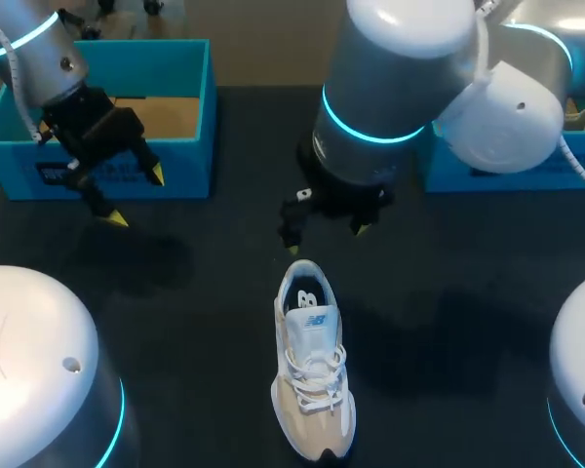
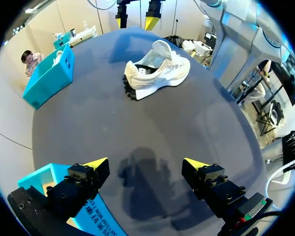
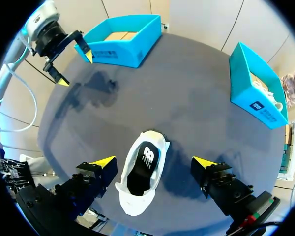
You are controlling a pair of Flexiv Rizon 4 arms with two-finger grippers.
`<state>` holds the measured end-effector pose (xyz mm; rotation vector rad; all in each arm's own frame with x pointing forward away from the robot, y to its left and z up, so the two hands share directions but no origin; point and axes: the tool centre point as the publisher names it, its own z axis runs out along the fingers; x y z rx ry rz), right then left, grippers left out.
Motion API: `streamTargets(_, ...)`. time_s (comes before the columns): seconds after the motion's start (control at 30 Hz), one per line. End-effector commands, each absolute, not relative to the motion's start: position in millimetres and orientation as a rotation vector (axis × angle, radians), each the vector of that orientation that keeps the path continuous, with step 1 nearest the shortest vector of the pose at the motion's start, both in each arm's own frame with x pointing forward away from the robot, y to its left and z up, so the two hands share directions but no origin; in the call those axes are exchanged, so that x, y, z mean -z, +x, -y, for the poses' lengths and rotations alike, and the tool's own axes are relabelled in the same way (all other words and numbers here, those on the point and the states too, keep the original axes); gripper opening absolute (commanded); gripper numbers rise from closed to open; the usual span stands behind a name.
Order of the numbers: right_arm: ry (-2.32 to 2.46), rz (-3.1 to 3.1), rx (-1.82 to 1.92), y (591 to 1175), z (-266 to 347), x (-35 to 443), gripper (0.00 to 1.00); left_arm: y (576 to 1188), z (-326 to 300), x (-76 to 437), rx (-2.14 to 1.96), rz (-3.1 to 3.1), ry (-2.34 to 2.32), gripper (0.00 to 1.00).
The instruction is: Take the shoe out of the shoebox, open the shoe tongue, remove and reinsert the insole, then place the shoe into the shoebox
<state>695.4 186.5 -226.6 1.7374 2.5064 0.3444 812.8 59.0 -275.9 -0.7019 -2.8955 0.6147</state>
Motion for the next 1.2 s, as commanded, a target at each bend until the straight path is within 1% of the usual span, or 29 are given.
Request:
streamTargets(0.03, 1.738, -2.507, -0.347, 696, -187, 228, 1.0, 812, -59, 276, -0.611, 2.897, -0.702, 1.0)
streamTargets(0.07, 1.738, -2.507, -0.347, 696, -187, 228, 1.0, 812, -59, 276, -0.611, 2.897, -0.702, 1.0)
streamTargets(0.1, 1.898, -2.362, -0.274, 687, -209, 252, 0.79, 838, -69, 258, -0.59, 2.869, -0.95, 1.0)
streamTargets(0.13, 1.902, -2.364, -0.283, 679, -229, 274, 0.83, 840, -70, 257, -0.591, 2.869, -0.953, 1.0)
streamTargets(0.2, 1.905, -2.37, -0.283, 679, -230, 276, 0.98, 840, -69, 257, -0.586, 2.871, -0.957, 1.0)
streamTargets(0.23, 1.906, -2.37, -0.286, 679, -230, 276, 1.0, 838, -69, 257, -0.585, 2.871, -0.959, 1.0)
streamTargets(0.43, 1.912, -2.365, -0.296, 679, -228, 278, 1.0, 837, -65, 260, -0.566, 2.88, -0.951, 1.0)
streamTargets(0.47, 1.913, -2.362, -0.299, 679, -227, 278, 0.97, 837, -65, 260, -0.566, 2.88, -0.951, 1.0)
streamTargets(0.5, 1.92, -2.352, -0.305, 679, -226, 279, 0.87, 837, -65, 260, -0.566, 2.88, -0.951, 1.0)
streamTargets(0.57, 1.924, -2.339, -0.311, 679, -225, 280, 0.76, 837, -65, 260, -0.566, 2.88, -0.951, 1.0)
streamTargets(0.6, 1.926, -2.336, -0.312, 679, -225, 280, 0.5, 837, -65, 260, -0.566, 2.88, -0.951, 1.0)
streamTargets(0.63, 1.933, -2.33, -0.31, 679, -224, 281, 0.43, 837, -65, 260, -0.566, 2.88, -0.951, 1.0)
streamTargets(0.73, 1.95, -2.307, -0.288, 679, -222, 283, 0.34, 837, -65, 260, -0.566, 2.88, -0.951, 1.0)
streamTargets(0.8, 1.954, -2.299, -0.291, 678, -220, 285, 0.33, 837, -65, 260, -0.566, 2.88, -0.951, 1.0)
streamTargets(0.83, 1.967, -2.278, -0.272, 678, -219, 286, 0.32, 837, -65, 260, -0.566, 2.88, -0.951, 1.0)
streamTargets(0.87, 1.969, -2.276, -0.276, 677, -218, 286, 0.28, 837, -65, 260, -0.566, 2.88, -0.951, 1.0)
streamTargets(0.93, 1.984, -2.244, -0.264, 675, -217, 288, 0.15, 837, -65, 260, -0.566, 2.88, -0.951, 1.0)
streamTargets(0.97, 1.983, -2.241, -0.263, 675, -216, 288, 0.01, 837, -65, 260, -0.566, 2.88, -0.951, 1.0)
streamTargets(1.0, 1.984, -2.242, -0.268, 674, -216, 290, 0.0, 837, -65, 260, -0.566, 2.88, -0.951, 1.0)
streamTargets(1.2, 2.03, -2.181, -0.32, 675, -217, 305, 0.0, 837, -65, 260, -0.566, 2.88, -0.951, 1.0)
